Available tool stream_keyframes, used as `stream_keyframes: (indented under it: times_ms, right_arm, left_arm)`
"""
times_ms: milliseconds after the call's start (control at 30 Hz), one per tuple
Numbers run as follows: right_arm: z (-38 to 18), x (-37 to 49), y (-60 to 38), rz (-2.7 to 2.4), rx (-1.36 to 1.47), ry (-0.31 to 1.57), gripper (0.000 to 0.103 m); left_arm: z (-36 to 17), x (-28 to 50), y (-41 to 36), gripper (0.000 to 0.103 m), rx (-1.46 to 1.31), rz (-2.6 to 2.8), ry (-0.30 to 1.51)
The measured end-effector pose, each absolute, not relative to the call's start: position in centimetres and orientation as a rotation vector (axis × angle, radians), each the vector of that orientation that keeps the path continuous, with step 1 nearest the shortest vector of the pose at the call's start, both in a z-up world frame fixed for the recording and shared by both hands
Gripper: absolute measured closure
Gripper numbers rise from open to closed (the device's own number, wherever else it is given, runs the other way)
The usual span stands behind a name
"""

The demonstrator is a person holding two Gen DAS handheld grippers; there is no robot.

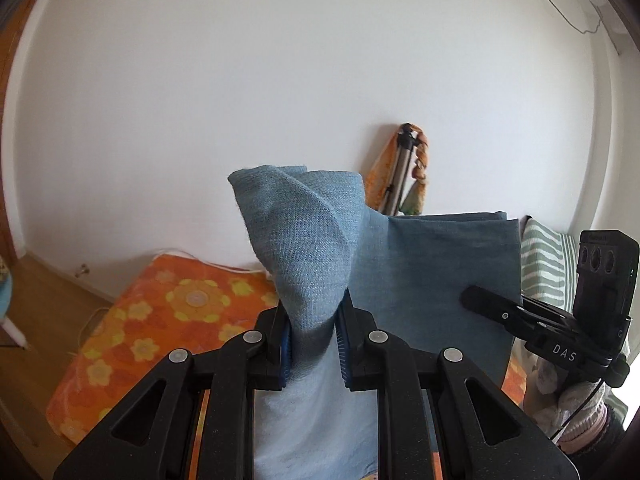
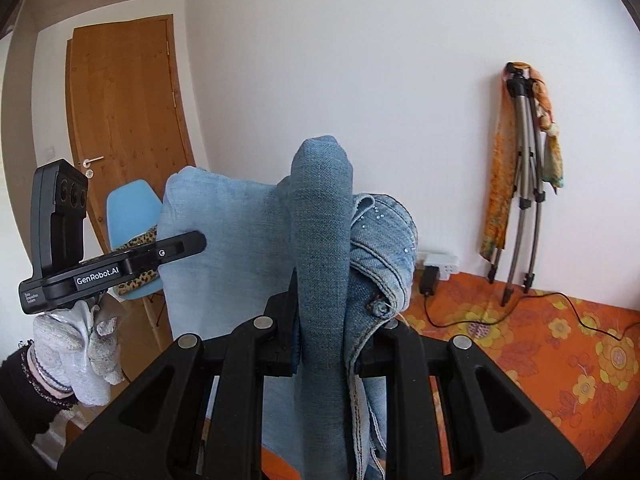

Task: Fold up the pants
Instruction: 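Lift the jeans bundle with both grippers and carry it toward the wall socket, then lower the jeans bundle onto the bed and open both grippers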

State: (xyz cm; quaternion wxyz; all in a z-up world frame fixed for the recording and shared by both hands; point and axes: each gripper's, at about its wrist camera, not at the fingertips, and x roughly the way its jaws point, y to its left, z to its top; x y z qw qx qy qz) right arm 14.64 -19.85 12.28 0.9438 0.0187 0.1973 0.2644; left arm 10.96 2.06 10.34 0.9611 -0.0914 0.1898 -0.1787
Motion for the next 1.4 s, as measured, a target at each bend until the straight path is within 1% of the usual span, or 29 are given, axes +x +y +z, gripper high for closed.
stream_keyframes:
  times_ms: [200, 333, 500, 733, 933, 1167, 1233, 1400]
  right_arm:
    - [12.4, 21.1, -11.5, 0.582, 0.022, 0.414, 0.084]
    - [11.4, 26.6, -6.4, 0.593, 0.028, 0.431, 0.084]
    - [8.7, 33.9, -1.4, 0.605, 0.054, 0.482, 0.084]
    - [3.4, 42.7, 2.8, 0.576, 0.083, 0.532, 0.084]
    - [-1.8, 49.3, 5.0, 0.538, 0.116, 0.585, 0.084]
    - [-7.4, 56.8, 5.2, 0.454, 0.135, 0.650, 0.084]
    - [-8.6, 58.8, 4.0, 0.430, 0.140, 0.664, 0.084]
    - [-10.9, 62.6, 3.1, 0.386, 0.134, 0.696, 0.085]
  left_arm:
    - [10.1, 16.1, 8.9, 0.087, -0.210, -0.298, 0.385]
    - [9.3, 21.3, 12.8, 0.087, -0.229, -0.256, 0.405]
    - [7.1, 27.9, 16.2, 0.087, -0.226, -0.213, 0.446]
    - [2.8, 36.1, 19.3, 0.087, -0.230, -0.190, 0.491]
    - [-1.9, 42.9, 20.6, 0.087, -0.228, -0.187, 0.546]
    - [-7.5, 50.9, 18.5, 0.087, -0.189, -0.183, 0.615]
    - [-9.0, 53.0, 18.0, 0.087, -0.190, -0.175, 0.631]
    - [-11.7, 55.9, 16.9, 0.087, -0.167, -0.168, 0.651]
